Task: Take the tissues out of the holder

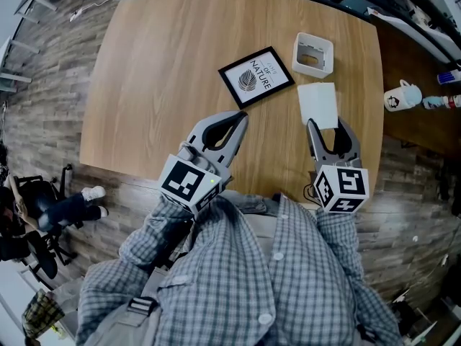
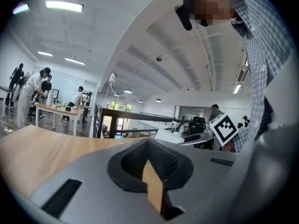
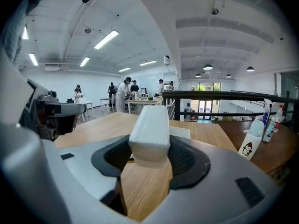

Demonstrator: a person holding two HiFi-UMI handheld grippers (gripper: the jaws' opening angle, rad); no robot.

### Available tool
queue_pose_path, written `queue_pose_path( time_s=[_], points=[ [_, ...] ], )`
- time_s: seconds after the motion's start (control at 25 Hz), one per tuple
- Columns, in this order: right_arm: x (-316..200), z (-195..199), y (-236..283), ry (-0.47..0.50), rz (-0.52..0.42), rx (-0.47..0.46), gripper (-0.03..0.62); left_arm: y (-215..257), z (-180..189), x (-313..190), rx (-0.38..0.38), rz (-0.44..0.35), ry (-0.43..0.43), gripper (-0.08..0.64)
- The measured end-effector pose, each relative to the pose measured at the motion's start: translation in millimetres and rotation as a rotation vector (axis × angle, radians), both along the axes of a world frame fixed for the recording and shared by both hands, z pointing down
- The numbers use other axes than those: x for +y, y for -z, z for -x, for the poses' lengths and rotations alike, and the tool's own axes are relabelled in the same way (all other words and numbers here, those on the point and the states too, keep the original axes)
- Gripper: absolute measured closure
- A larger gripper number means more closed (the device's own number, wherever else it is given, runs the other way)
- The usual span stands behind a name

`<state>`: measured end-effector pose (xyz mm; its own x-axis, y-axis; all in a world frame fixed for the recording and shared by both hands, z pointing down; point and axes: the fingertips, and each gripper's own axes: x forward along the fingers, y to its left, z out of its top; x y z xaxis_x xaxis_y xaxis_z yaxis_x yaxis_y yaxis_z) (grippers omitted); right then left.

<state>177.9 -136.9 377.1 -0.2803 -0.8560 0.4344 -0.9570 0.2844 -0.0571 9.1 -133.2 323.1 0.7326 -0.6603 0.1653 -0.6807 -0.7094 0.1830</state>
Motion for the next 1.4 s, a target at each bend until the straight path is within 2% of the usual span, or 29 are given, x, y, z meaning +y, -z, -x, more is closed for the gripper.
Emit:
queue_pose_path(
  time_s=[0.8,1.2,1.4],
  points=[
    [-0.6,1.5,0.2,0.011,-0.006,-0.003,0.343,0.2,0.3,2.3,0.0,-0.002,0.007,0.56],
    [-3.7,3.8,-1.8,0.021,0.002,-0.048,0.345,-0.8,-0.9,-1.6,-0.008,0.0,0.005,0.56],
    [-4.9,6.0,-3.2,0.025,0.002,-0.034,0.345,-1.8,0.1,-2.9,-0.007,0.005,0.007,0.56]
  ],
)
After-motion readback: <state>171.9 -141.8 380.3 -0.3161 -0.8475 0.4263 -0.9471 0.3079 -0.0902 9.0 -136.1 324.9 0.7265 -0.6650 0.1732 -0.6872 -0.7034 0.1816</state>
